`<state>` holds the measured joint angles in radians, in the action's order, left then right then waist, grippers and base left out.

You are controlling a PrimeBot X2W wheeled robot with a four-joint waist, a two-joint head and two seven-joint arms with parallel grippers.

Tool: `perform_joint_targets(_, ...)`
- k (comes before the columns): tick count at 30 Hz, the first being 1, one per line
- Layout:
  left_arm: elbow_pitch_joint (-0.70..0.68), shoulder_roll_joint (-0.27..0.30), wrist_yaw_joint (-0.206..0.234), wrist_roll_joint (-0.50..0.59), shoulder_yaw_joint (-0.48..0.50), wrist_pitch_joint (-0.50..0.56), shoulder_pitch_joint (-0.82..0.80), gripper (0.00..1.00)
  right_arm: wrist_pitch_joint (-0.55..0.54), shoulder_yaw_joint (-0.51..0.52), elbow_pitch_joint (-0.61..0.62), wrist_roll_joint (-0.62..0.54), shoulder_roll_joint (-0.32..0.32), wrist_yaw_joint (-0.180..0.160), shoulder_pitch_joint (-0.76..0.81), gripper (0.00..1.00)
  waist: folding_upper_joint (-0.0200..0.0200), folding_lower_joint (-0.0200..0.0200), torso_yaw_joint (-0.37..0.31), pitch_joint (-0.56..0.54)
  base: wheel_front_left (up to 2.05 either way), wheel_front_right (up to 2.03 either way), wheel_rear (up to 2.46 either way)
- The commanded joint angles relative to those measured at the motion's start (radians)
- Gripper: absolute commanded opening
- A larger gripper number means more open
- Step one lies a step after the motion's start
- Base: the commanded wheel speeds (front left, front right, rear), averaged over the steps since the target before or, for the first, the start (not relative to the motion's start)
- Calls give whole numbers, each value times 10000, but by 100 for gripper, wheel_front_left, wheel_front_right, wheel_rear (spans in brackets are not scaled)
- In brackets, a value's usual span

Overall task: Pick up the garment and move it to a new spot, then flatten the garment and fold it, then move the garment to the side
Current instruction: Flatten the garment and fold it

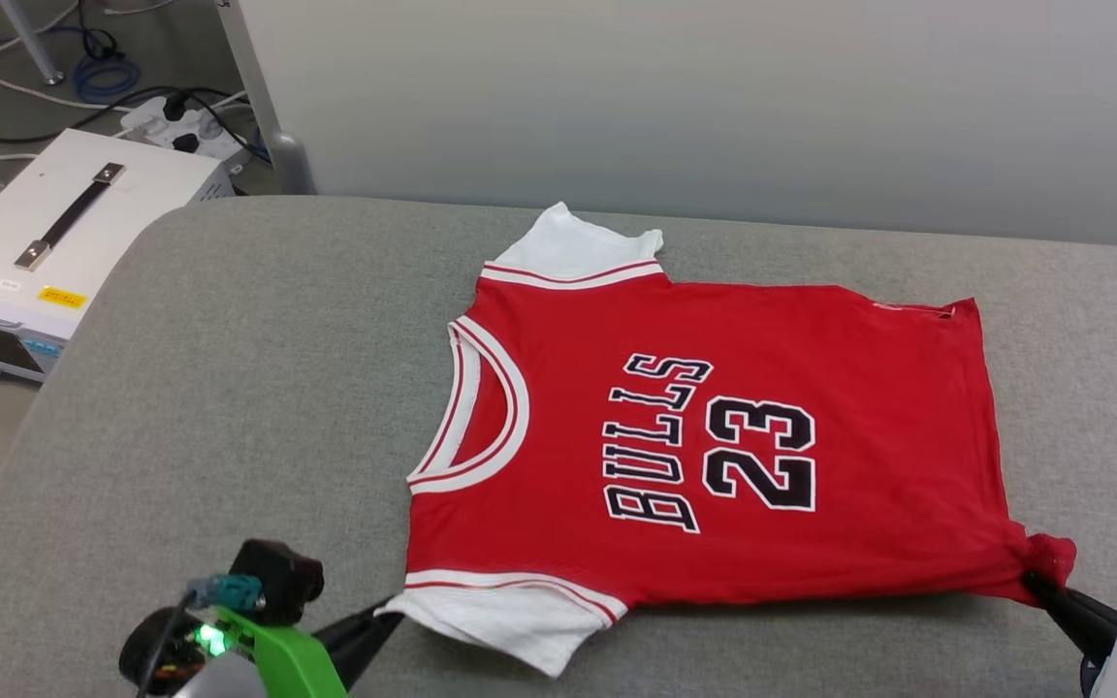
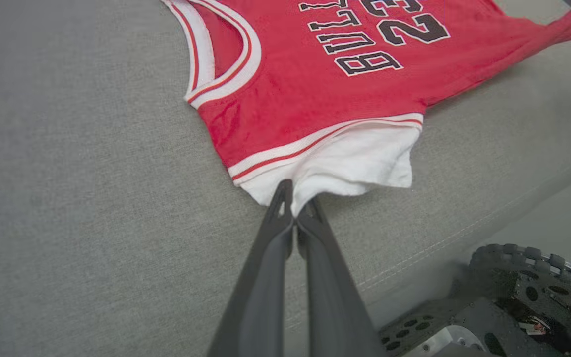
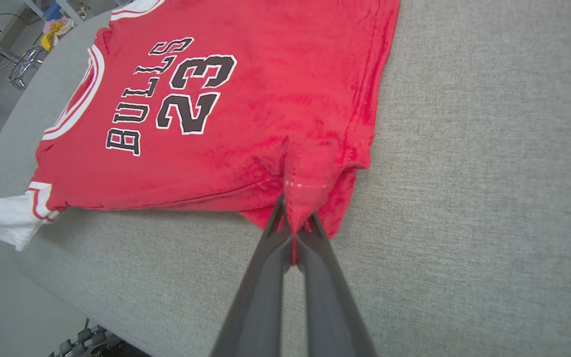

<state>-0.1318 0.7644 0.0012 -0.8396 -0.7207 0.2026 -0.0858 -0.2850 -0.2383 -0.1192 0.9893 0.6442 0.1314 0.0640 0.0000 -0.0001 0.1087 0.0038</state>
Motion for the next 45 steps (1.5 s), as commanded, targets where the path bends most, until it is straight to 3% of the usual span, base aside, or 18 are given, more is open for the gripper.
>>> perform_joint_targets(1, -20, -74, 13, 145, 152, -112, -413, 0, -130, 177, 176, -168, -103, -7, -74, 0, 0, 1, -97, 243, 0, 0, 0)
perform_joint_targets(13, 762, -471, -408, 404, 588, 116, -2664, 0, -1152, 1043, 779, -1167, -792, -7, -1225, 0, 0, 1, -484, 1441, 0, 0, 0)
perform_joint_targets(20, 2242, -952, -820, 527, 643, 325, -4424, 0, -1650, 828, 180, -1719, -1107, -7, -2467, 0, 0, 1, -754, 2284, 0, 0, 0)
perform_joint_targets(35, 4613, -1640, -1209, 605, 119, 218, -5804, 0, -1638, 191, -882, -1920, -1179, -7, -3723, 0, 0, 1, -938, 3069, 0, 0, 0)
perform_joint_targets(36, 4793, -1711, -1222, 635, 47, 220, -5908, 15, -1635, 155, -944, -1909, -1162, -7, -3784, 0, 0, 1, -924, 3122, 0, 0, 0)
perform_joint_targets(37, 4941, -1774, -1230, 675, -4, 186, -5994, 87, -1610, 127, -978, -1911, -1146, -7, -3827, 35, 0, 1, -914, 3152, 0, 0, 0)
perform_joint_targets(38, 5163, -1869, -1234, 717, -47, 149, -6097, 100, -1579, 106, -1029, -1911, -1132, -7, -3871, 100, 0, 1, -900, 3180, 0, 0, 0)
perform_joint_targets(45, 6668, -2654, -1089, 863, 136, -1302, -6468, 100, -1296, 62, -1233, -1839, -1102, -7, -3990, 100, 0, 1, -796, 2931, 0, 0, 0)
